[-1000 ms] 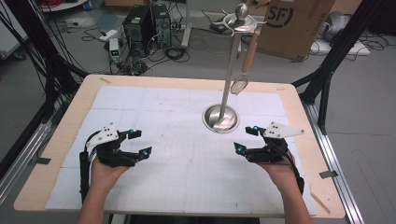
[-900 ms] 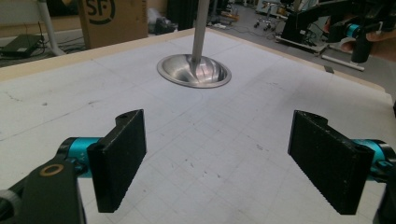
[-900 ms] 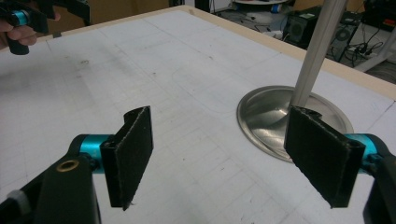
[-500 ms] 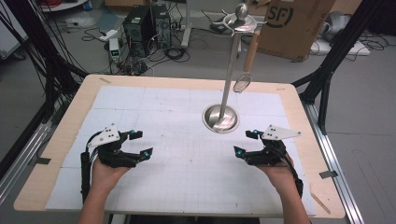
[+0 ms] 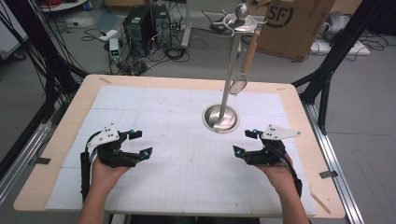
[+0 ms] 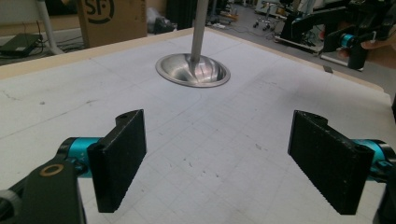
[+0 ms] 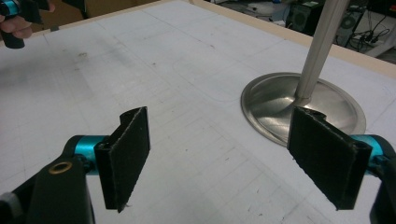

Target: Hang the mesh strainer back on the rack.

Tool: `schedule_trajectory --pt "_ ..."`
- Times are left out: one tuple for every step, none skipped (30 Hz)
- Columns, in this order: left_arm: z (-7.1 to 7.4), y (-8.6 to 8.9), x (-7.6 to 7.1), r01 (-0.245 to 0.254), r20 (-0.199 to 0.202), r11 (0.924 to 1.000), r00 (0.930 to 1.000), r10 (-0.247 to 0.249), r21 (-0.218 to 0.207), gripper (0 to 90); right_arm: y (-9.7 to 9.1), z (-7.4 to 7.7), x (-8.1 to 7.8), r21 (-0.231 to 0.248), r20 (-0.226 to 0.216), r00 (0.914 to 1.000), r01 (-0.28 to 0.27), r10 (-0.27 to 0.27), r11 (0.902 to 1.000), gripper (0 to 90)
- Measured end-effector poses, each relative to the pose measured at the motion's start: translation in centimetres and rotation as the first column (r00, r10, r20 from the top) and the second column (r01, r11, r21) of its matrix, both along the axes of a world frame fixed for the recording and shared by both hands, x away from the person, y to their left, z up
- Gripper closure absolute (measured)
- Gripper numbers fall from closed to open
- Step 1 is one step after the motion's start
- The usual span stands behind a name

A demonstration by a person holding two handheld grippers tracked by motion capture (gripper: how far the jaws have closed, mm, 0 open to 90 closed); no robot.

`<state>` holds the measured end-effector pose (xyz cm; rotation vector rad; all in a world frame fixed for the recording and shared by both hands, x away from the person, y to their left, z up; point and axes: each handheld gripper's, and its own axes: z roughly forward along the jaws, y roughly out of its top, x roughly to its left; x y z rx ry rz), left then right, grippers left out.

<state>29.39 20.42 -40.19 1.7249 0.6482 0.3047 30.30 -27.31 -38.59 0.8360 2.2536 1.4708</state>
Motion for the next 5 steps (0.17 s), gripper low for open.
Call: schedule_trajectory --pt "0.0 0.0 0.0 0.0 0.0 1.0 1.0 0.0 0.0 19.9 -0.01 0.0 0.0 -0.001 0.001 1.0 0.002 -0.002 1.0 20.7" --pt "0.0 0.0 -0.01 -0.002 -0.001 1.0 1.0 0.002 -0.001 19.9 -0.02 0.01 -0.03 -0.001 -0.001 1.0 0.003 -0.003 1.0 20.7" --pt "0.0 0.0 0.0 -0.002 -0.002 1.0 1.0 0.002 -0.001 19.9 -0.02 0.02 -0.03 -0.001 0.001 1.0 0.001 -0.001 1.0 20.7" --pt "0.0 0.0 -0.01 -0.005 -0.003 1.0 1.0 0.005 -0.001 19.9 0.0 0.02 -0.04 -0.001 0.003 1.0 0.001 -0.001 1.0 20.7" --pt "0.01 0.02 -0.01 -0.004 -0.004 1.0 1.0 0.004 -0.001 19.9 0.01 0.03 -0.06 -0.002 0.004 1.0 0.002 -0.002 1.0 20.7"
